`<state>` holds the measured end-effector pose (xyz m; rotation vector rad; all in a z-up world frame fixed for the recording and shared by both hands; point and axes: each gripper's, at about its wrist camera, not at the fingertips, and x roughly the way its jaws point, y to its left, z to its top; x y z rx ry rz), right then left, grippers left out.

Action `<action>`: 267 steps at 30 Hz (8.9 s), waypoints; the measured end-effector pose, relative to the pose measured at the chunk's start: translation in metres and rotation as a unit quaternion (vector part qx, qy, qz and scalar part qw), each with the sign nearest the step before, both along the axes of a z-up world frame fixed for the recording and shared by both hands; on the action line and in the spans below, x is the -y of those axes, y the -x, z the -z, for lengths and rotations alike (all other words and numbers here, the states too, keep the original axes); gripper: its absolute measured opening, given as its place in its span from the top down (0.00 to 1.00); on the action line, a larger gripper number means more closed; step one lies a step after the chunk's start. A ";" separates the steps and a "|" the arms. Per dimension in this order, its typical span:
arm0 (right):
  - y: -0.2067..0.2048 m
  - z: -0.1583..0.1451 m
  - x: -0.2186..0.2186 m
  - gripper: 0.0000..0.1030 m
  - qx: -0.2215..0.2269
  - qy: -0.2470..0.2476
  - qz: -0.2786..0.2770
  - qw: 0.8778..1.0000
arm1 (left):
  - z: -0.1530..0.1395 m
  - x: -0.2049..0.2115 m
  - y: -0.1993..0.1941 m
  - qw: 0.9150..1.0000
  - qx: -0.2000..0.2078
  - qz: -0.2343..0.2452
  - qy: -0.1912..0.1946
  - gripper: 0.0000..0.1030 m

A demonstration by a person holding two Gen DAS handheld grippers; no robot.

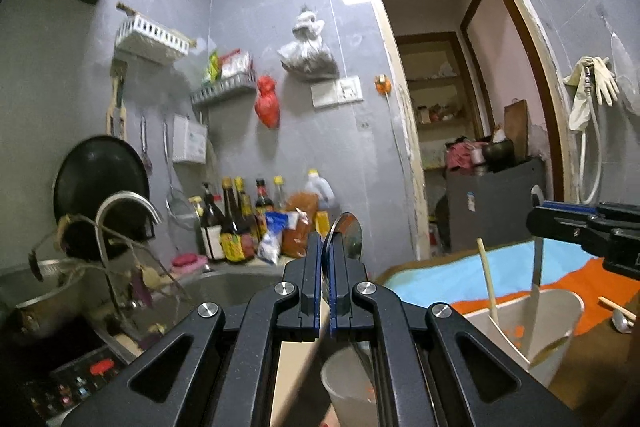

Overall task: Organize utensils
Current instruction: 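Open both tools over the white caddy to drop the spoon and knife, then close the left tool on the last metal spoon while the right tool grasps a chopstick, then lift the spoon and chopstick with both tools and carry them over the caddy, then open both tools to drop the spoon and chopstick into the caddy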

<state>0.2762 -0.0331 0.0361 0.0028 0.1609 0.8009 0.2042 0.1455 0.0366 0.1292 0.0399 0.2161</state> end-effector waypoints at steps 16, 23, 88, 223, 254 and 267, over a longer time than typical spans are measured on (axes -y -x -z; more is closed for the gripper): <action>-0.007 0.018 0.010 0.73 -0.070 -0.005 -0.007 0.998 | -0.008 -0.028 -0.002 0.961 -0.115 0.131 0.215 0.79; 0.005 0.008 0.027 0.58 -0.060 -0.018 0.002 0.998 | -0.029 -0.025 0.011 0.956 -0.095 0.149 0.232 0.59; 0.045 0.063 0.254 0.36 -0.101 0.072 0.180 0.976 | 0.051 0.219 -0.047 0.908 -0.270 0.303 0.102 0.40; -0.009 -0.042 0.024 0.97 0.056 -0.210 0.035 0.975 | -0.051 -0.012 0.021 1.000 -0.008 0.006 0.024 1.00; -0.001 -0.010 0.000 0.97 0.076 -0.112 0.089 0.987 | -0.012 -0.013 0.003 0.997 -0.038 0.038 0.050 1.00; 0.007 -0.005 0.021 0.91 0.006 -0.077 0.056 0.995 | -0.020 -0.036 0.000 0.962 -0.126 0.145 0.192 0.88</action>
